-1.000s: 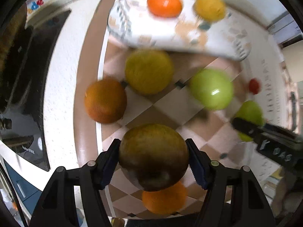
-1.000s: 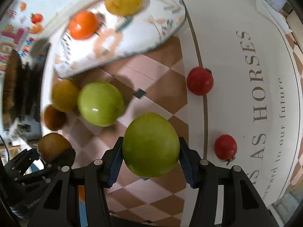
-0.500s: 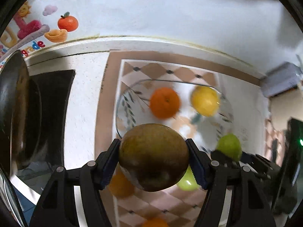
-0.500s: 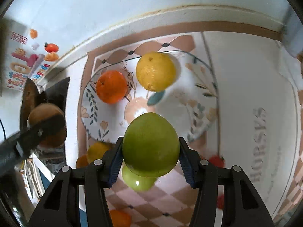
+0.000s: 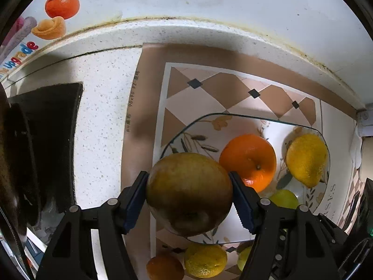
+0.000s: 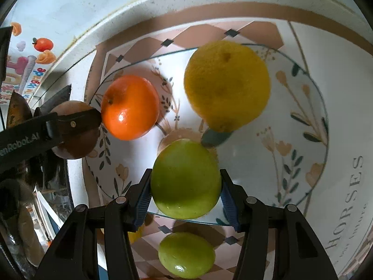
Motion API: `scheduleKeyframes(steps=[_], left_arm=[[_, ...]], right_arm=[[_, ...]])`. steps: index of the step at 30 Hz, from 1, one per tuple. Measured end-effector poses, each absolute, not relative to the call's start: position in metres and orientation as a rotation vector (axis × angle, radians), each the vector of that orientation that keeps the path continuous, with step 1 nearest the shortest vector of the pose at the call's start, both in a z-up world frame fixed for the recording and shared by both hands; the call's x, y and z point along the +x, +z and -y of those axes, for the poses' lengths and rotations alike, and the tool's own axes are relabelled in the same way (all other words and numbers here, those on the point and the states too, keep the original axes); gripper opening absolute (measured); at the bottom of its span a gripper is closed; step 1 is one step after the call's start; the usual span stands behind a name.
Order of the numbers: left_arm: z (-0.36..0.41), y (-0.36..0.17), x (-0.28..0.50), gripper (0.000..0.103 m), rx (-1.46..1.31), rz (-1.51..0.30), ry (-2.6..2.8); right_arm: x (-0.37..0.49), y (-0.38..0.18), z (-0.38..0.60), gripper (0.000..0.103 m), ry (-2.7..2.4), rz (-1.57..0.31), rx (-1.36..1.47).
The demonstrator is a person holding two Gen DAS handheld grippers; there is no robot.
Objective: Organize fruits
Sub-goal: 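Place pear and green apple on the plate and open both tools, then lift both tools back from the plate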
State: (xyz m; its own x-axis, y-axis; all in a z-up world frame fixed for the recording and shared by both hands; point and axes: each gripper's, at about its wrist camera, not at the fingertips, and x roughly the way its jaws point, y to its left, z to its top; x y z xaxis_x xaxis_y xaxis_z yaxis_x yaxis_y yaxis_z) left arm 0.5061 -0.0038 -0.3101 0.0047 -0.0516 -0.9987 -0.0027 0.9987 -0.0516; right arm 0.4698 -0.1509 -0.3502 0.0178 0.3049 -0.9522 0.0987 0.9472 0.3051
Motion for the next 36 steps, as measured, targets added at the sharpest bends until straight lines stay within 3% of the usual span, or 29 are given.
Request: scheduleKeyframes(steps=[5, 8, 13, 17, 36], left_arm=[[-0.007, -0.317, 0.506, 0.067, -0.090, -1.597, -0.023], [-0.010, -0.318, 0.508, 0.073, -0.104, -1.597, -0.030], [-0.007, -0.307, 0.507, 0.079, -0.086, -1.570, -0.043], [-0.010, -0.292, 0.501, 0.089, -0.072, -1.531, -0.038], [0.001, -0.203, 0.383, 0.090, -0.001, -1.283, -0.014]], right_arm=[[0.467, -0.346, 0.154, 0.069, 0.173, -1.561, 0.340], [0.465, -0.340, 0.155, 0.071, 0.163, -1.559, 0.321], [0.456, -0.323, 0.167, 0.091, 0.127, -1.535, 0.282], [0.447, -0.309, 0.179, 0.093, 0.085, -1.509, 0.259], [0.366, -0.214, 0.191, 0.093, 0.021, -1.308, 0.120]])
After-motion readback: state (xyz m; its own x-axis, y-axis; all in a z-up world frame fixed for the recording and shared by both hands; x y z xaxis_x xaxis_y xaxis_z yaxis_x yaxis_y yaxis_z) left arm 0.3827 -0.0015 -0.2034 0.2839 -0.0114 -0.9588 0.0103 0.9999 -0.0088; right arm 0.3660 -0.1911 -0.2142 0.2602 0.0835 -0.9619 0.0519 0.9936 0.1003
